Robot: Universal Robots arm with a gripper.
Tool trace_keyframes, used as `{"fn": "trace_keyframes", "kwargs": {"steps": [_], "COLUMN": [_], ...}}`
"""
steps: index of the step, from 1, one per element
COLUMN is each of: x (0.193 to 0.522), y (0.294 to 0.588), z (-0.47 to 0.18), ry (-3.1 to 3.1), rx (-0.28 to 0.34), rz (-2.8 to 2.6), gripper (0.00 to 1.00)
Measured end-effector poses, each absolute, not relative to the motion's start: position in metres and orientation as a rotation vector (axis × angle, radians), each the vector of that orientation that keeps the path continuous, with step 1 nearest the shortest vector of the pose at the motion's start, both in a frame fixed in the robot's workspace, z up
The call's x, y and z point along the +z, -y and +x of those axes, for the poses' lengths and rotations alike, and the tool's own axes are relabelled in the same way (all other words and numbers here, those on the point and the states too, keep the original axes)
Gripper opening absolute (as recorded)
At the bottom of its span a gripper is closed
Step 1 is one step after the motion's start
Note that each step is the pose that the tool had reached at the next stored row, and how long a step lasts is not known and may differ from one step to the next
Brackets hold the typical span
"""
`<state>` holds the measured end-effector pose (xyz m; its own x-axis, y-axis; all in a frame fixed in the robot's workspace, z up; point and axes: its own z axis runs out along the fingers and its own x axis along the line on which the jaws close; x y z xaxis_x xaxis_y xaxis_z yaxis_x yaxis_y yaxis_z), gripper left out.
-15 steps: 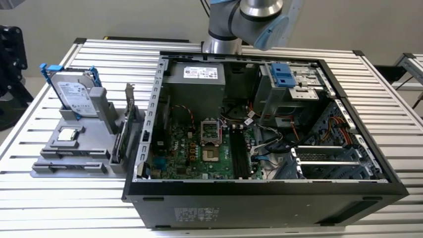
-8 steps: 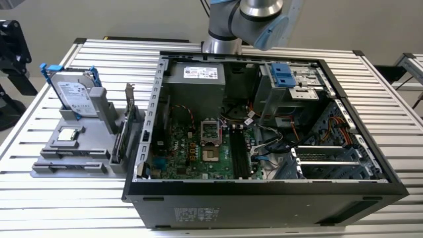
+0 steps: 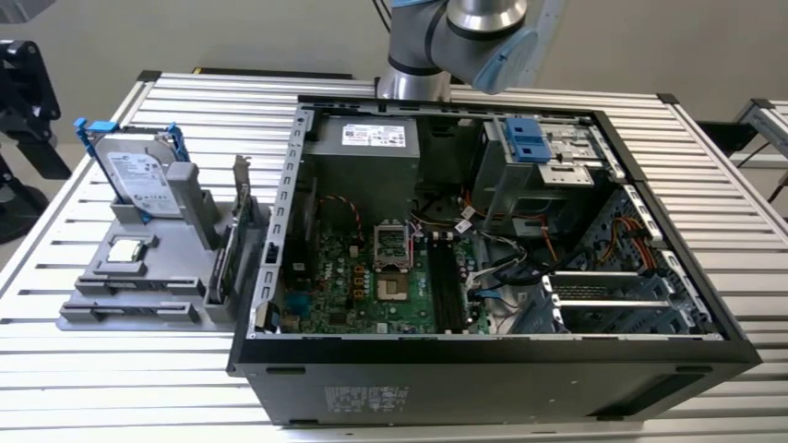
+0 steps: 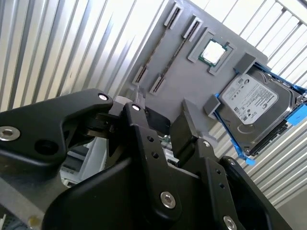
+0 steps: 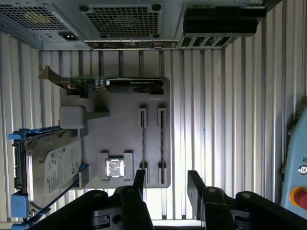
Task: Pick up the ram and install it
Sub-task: 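Pick up the ram and move it above insertion slot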
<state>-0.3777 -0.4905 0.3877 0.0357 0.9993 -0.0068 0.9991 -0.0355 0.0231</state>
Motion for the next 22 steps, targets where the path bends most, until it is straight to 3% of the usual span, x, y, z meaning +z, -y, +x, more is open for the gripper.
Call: {"fn": "trace_keyframes", "kwargs": {"steps": [22], "x": [0.372], "y": [0.489], "z": [-0.378], "ry": [-2.178], "rx": [0.028], "rz": [2.257], "gripper": [1.00]}}
